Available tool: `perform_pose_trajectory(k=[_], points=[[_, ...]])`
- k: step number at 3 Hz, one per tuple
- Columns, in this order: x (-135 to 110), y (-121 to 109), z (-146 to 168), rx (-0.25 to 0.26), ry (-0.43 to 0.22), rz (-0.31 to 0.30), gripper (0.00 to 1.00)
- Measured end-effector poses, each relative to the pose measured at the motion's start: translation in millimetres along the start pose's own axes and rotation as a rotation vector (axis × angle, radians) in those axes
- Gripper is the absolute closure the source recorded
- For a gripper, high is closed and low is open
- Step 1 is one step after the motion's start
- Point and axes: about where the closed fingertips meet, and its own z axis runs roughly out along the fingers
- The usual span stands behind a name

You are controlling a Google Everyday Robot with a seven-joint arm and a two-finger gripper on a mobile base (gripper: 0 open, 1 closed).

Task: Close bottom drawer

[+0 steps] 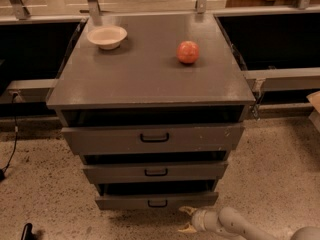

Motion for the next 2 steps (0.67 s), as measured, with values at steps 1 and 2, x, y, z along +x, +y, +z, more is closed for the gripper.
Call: perform_pose_trajectory(k=[1,2], points=[[5.3,-23.7,8.9,0.027,0.026,-0.002,0.39],[5.5,-25.2,9.3,0.029,0.027,-0.003,0.16]])
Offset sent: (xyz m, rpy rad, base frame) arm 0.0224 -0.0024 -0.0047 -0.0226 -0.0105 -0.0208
